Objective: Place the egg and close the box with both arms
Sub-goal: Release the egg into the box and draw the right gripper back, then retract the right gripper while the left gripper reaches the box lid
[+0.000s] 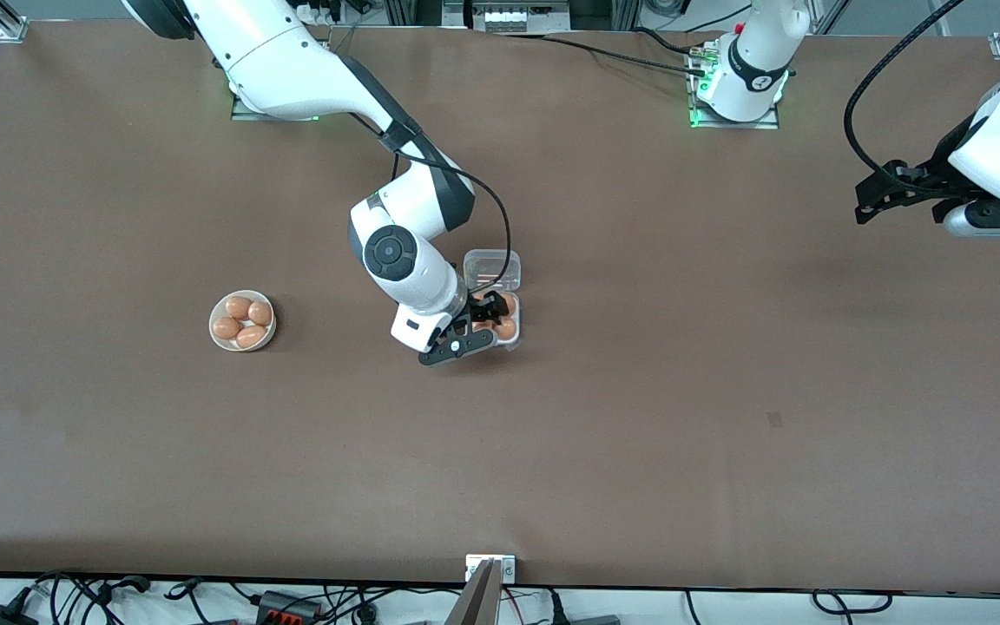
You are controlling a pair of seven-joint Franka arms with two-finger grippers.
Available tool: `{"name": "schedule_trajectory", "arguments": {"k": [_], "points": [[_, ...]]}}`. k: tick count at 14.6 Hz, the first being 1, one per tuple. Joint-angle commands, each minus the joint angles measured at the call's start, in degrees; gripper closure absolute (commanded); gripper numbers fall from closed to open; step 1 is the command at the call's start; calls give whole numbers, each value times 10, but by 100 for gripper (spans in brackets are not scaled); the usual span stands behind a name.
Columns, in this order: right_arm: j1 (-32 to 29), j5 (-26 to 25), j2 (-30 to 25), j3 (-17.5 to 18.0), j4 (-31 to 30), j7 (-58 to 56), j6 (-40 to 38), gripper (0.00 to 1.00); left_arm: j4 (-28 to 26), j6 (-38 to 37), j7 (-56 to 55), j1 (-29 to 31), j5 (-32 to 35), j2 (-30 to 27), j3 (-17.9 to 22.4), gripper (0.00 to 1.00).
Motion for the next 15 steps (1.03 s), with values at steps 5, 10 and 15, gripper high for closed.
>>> {"name": "schedule_trajectory", "arguments": {"k": [5, 10, 15], "points": [[-2, -2, -55, -67, 31, 6, -125, 0, 22, -61, 5, -12, -7, 24, -6, 0], [-2, -5, -102, -189, 39, 3, -255, 0, 21, -89, 12, -11, -6, 44, -9, 0], [-3, -3, -144, -287, 56, -3, -337, 0, 0, -105, 1, -28, -8, 50, -66, 40]]}}
